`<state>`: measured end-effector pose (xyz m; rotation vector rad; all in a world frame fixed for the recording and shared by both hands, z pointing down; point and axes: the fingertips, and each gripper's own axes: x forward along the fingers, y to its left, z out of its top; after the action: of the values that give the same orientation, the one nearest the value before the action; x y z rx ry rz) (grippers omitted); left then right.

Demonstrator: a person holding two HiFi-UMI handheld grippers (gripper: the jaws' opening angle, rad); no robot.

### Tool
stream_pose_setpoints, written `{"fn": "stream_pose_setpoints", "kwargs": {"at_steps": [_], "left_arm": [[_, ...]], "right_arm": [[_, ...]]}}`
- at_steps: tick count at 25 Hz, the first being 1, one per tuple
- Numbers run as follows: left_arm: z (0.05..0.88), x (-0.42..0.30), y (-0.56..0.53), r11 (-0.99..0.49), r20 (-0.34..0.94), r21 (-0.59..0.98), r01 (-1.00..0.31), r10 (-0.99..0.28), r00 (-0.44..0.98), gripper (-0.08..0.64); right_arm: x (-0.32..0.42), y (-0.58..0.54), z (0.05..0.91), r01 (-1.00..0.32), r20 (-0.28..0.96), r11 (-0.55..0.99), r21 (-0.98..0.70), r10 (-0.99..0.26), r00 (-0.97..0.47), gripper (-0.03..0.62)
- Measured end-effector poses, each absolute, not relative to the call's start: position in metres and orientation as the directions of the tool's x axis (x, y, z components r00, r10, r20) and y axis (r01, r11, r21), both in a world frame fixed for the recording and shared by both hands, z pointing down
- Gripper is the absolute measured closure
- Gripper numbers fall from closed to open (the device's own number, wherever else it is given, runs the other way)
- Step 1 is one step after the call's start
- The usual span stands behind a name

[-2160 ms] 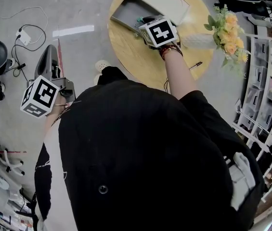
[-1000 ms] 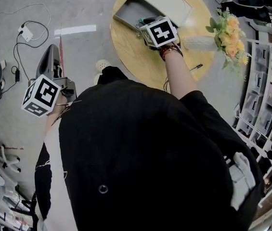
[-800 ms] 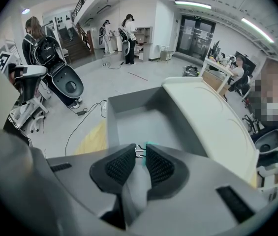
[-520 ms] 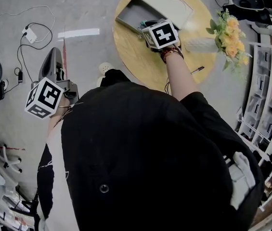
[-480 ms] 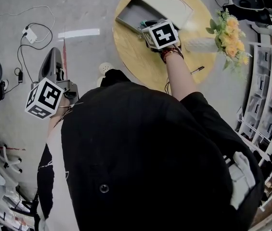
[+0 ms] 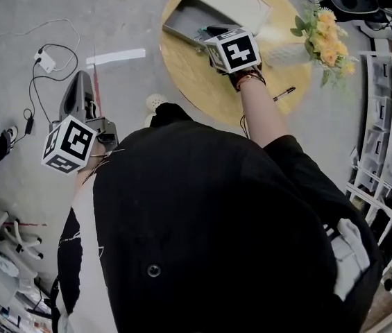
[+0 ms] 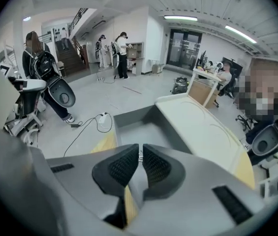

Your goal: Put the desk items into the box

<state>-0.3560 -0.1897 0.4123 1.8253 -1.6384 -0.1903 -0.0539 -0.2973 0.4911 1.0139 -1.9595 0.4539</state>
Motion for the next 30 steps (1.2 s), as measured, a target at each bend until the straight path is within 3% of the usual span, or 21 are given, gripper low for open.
{"fn": "stream_pose_setpoints", "kwargs": {"at_steps": [2, 9, 14, 26, 30], "left_arm": [[0.411, -0.352, -0.187, -0.006, 0.314, 0.555, -0.832, -0.924, 0.217, 0.551], [0.409, -0.318, -0.183, -0.110, 0.290, 0.562, -0.820, -0.902, 0.321, 0.551], [0.400, -0.288, -0.185, -0.197, 0.264, 0.560, -0.805, -0.878, 0.398, 0.551], [0.389, -0.211, -0.191, -0.342, 0.243, 0.525, -0.779, -0.817, 0.522, 0.551], [0.389, -0.193, -0.186, -0.336, 0.240, 0.528, -0.780, -0.822, 0.517, 0.551]], "right_arm": [[-0.050, -0.294, 0.483, -0.825, 0.802, 0.563, 0.052, -0.516, -0.302, 0.586], [-0.040, -0.260, 0.467, -0.917, 0.732, 0.374, -0.138, -0.585, -0.348, 0.586], [-0.053, -0.234, 0.458, -0.911, 0.657, 0.273, -0.309, -0.631, -0.412, 0.586], [-0.049, -0.225, 0.391, -0.888, 0.397, 0.352, -0.295, -0.801, -0.449, 0.588], [-0.031, -0.219, 0.388, -0.892, 0.396, 0.365, -0.268, -0.802, -0.447, 0.588]]}}
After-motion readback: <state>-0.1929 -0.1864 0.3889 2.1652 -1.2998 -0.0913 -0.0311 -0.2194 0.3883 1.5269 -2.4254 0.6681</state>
